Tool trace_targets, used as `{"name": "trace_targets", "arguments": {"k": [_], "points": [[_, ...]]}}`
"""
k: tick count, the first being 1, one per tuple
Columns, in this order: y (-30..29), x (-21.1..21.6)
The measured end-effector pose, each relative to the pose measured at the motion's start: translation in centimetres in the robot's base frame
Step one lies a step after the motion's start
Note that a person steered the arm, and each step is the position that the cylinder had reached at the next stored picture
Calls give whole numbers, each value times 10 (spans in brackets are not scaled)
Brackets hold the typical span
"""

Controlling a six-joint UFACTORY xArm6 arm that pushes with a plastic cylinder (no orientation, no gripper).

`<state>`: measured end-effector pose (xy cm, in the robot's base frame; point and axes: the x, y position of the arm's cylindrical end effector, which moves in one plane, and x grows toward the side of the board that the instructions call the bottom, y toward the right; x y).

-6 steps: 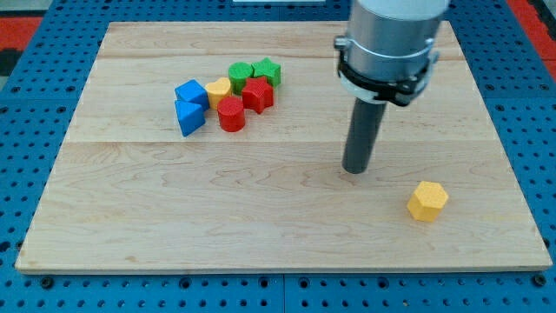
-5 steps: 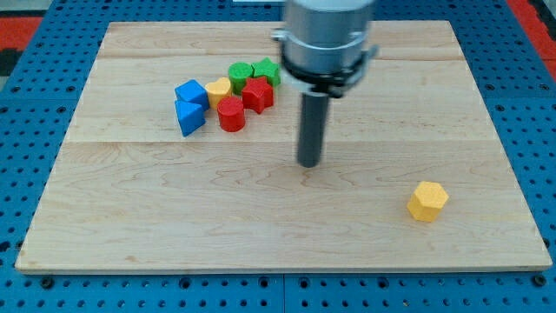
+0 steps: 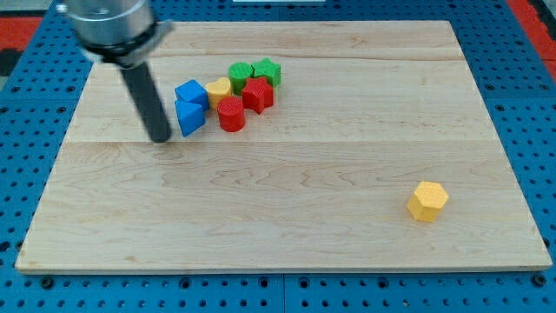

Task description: Separate the blue cube from the yellow heart

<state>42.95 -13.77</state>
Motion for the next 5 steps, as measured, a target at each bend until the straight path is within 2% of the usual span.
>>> {"name": "trace_targets", "arguments": {"k": [2, 4, 5], "points": [[29, -39], [-59, -147], [-62, -154]]}}
